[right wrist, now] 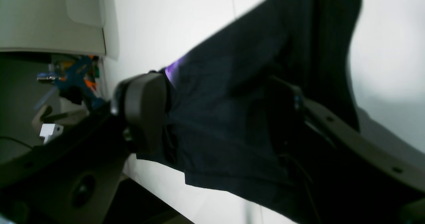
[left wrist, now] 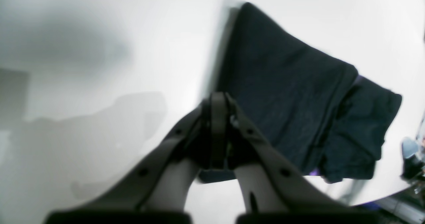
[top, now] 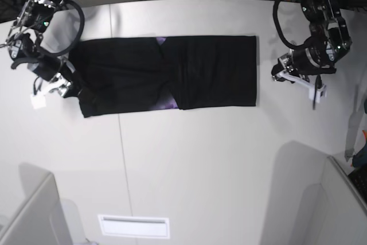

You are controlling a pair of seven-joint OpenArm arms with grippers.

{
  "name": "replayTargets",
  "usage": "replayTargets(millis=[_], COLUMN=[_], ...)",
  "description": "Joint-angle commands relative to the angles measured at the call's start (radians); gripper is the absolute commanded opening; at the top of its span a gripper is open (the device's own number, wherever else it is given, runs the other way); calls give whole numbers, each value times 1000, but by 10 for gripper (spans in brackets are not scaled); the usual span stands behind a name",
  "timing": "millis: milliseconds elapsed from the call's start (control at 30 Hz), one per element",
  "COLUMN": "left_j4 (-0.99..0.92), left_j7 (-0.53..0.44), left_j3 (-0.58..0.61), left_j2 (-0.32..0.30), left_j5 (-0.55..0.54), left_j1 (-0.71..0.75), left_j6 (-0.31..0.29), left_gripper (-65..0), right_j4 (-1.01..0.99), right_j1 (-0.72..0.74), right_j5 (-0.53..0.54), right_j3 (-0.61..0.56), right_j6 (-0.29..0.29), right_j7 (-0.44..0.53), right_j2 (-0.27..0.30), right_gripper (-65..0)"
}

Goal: Fold the T-shirt properly
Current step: 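Release the left gripper and reposition both grippers at the strip ends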

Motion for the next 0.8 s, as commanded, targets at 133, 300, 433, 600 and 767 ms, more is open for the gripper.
replayTargets(millis=[133,300,433,600,767], left_j4=[13,10,-31,-71,-73], left_j7=[-34,-235,-289,-291,-291], left_j3=[-106,-80,-17,-14,-9], left_j2=[-101,-118,-99,-35,-24], left_j5=[22,208,296,306,306], left_j1=[69,172,195,158,144], left_j6=[-150,-259,-318,-319,-319], left_gripper=[-650,-650,-650,-650,-650], right_j4=[-31,-124,-157,-184,-210], right_j1=[53,73,79,78,72], right_j5=[-84,-186,-221,-219,-218], right_j3=[-9,-17,-26,-138,-163], right_j6=[6,9,12,14,14], right_j7=[9,-11,-11,15,30], right_j2=[74,127,153,171,163], right_gripper=[-240,-239,-237,-237,-237])
